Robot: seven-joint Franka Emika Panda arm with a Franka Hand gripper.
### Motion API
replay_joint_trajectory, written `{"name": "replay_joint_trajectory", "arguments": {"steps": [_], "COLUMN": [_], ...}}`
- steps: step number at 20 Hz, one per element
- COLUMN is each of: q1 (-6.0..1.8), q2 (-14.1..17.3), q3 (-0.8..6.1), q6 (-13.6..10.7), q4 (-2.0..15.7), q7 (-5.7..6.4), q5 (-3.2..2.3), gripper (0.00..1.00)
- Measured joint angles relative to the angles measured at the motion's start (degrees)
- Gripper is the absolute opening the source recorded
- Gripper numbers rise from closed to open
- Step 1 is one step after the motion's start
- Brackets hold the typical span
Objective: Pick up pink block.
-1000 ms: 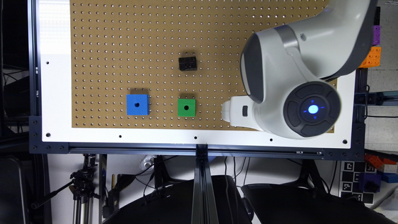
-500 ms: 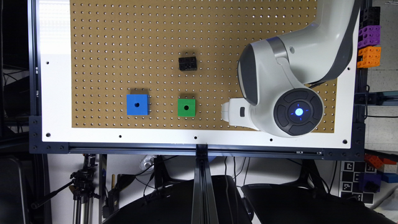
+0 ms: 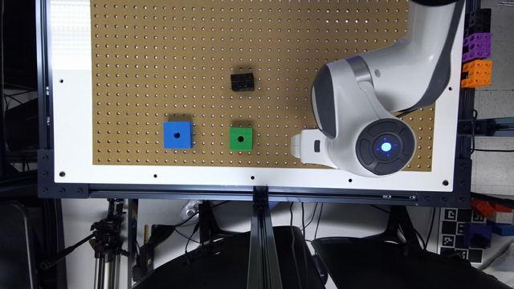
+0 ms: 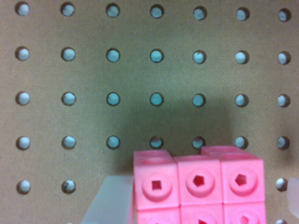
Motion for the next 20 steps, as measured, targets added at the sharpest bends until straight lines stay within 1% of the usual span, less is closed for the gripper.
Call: {"name": "replay_joint_trajectory", "arguments": {"steps": [2, 11, 12, 20], "q1": [0.00, 0.00, -0.02, -0.02], "q2": [0.7, 1.0, 1.0, 1.0], "q3": [-0.01, -0.14, -0.13, -0.13], "q6": [0.6, 0.6, 0.6, 0.6], "q4": [0.15, 0.73, 0.73, 0.73], "q7": [0.01, 0.01, 0.00, 0.00], "q5": [-0.07, -0.08, -0.08, -0.08], "gripper": [1.00, 1.00, 0.00, 0.00]}}
